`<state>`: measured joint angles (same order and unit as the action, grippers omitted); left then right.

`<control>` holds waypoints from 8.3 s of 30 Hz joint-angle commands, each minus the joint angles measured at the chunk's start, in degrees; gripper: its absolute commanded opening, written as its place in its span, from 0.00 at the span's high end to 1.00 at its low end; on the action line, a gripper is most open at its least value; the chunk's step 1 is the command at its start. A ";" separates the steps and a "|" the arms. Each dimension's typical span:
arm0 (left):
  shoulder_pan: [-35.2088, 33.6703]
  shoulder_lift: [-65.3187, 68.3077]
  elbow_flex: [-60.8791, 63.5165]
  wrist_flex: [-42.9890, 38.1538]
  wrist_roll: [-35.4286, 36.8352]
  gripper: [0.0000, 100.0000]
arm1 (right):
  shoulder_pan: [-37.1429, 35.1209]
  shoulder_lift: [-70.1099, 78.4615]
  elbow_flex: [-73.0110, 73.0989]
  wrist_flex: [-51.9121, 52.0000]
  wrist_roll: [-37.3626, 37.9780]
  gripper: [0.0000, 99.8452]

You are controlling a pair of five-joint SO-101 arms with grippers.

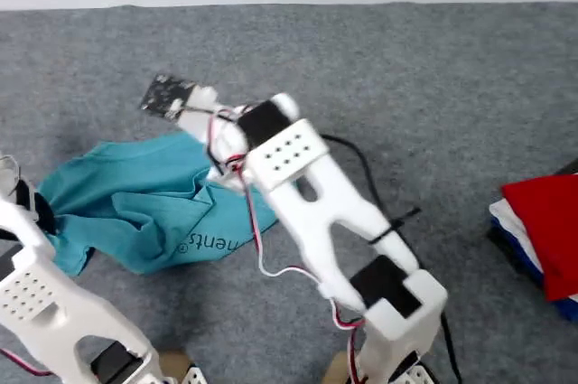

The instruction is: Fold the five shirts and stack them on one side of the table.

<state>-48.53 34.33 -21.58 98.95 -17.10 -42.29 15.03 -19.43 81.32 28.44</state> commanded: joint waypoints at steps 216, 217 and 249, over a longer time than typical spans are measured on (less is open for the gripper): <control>31.91 -17.58 32.04 -12.22 -23.47 0.79 | 26.51 13.32 -26.64 20.79 -23.12 0.99; 31.91 -16.70 31.87 -12.75 -23.47 0.78 | 26.33 13.49 -26.64 20.79 -23.12 0.99; 41.93 -50.99 8.84 1.05 -11.43 1.00 | 35.65 -8.92 -26.99 20.88 -19.16 0.99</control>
<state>-9.67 -5.32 -10.07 98.77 -31.78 -8.18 12.66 -45.54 100.31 7.25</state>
